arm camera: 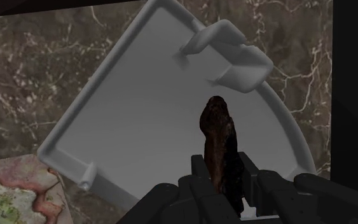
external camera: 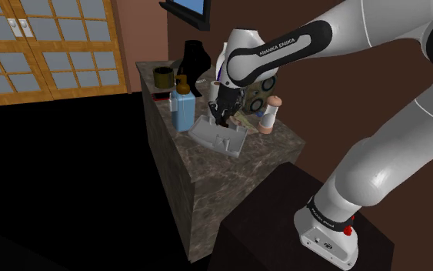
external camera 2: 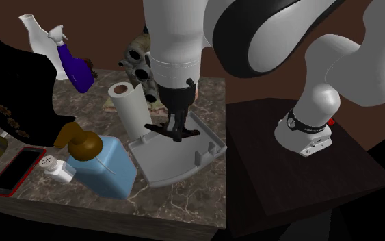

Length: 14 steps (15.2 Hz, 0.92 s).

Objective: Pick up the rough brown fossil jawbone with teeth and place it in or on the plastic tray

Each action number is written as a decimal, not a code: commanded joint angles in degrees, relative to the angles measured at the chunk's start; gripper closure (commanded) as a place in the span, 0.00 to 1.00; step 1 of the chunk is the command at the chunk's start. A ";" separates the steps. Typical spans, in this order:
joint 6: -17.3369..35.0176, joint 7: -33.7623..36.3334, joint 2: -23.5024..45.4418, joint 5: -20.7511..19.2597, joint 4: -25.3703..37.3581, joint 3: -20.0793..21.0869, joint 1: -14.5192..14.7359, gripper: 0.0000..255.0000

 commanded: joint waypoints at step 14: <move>-7.62 0.01 -3.75 -0.19 3.88 -0.42 -0.23 0.00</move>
